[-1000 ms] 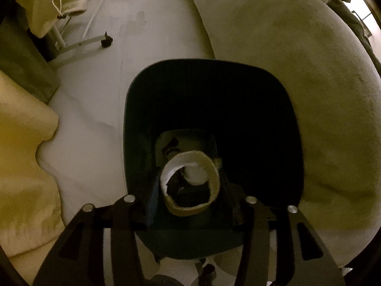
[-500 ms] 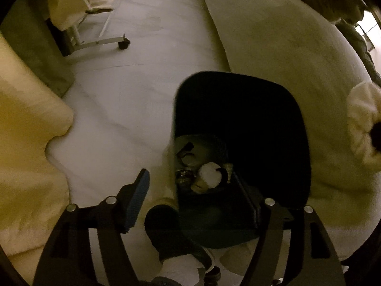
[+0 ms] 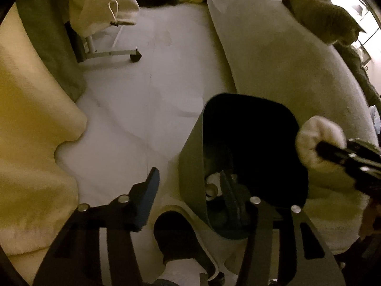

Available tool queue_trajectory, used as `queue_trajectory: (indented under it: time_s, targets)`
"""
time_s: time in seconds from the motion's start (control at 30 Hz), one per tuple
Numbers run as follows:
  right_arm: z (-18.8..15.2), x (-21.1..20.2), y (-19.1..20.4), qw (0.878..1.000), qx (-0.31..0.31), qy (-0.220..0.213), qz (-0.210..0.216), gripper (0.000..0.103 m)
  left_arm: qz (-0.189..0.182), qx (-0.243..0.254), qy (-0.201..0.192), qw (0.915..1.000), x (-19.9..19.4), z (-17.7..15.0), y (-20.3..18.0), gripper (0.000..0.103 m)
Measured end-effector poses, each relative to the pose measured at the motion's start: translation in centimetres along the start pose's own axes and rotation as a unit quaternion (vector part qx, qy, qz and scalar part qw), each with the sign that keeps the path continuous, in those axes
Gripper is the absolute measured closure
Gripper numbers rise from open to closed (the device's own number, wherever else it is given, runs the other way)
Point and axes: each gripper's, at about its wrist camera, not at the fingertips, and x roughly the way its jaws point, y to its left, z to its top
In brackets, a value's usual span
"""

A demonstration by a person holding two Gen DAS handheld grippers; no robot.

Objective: Collect trash
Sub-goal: 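Open the left tool over the bin while the right tool opens to drop the tissue ball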

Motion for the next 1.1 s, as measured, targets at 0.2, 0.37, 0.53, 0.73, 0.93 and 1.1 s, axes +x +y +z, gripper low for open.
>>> queue_trajectory:
  time_s: [0.2,0.37,0.53,0.73,0.93,1.1]
  targets:
    - [-0.1,2.0,0.4,1.0,-0.008,0.023,-0.007,0.067,-0.01,0.018,-0.041,0.999,-3.0,0.4,-0.3,0.06]
    - [-0.5,3.9,0.3,0.999,-0.007,0.044,-0.014,0.066,-0.008,0.024,-0.067,0.9975,-4.9,0.7,-0.6,0.066]
    - [-1.2,6.2,0.4,0.997,-0.013,0.073,-0.024,0.066,-0.016,0.033,-0.092,0.9951,-6.5,1.4,-1.5,0.067]
    - [-1.3,7.3,1.0,0.996,-0.023,0.084,-0.032,0.065,-0.024,0.058,-0.121,0.9907,-8.9,2.2,-2.7,0.067]
    - [-2.2,8.3,0.7,0.993,-0.025,0.104,-0.04,0.043,-0.027,0.084,-0.149,0.9848,-10.9,2.7,-3.5,0.066]
    - [-2.4,7.6,0.6,0.994,-0.026,0.095,-0.036,0.031,-0.037,0.083,-0.182,0.9791,-12.6,3.9,-4.0,0.06]
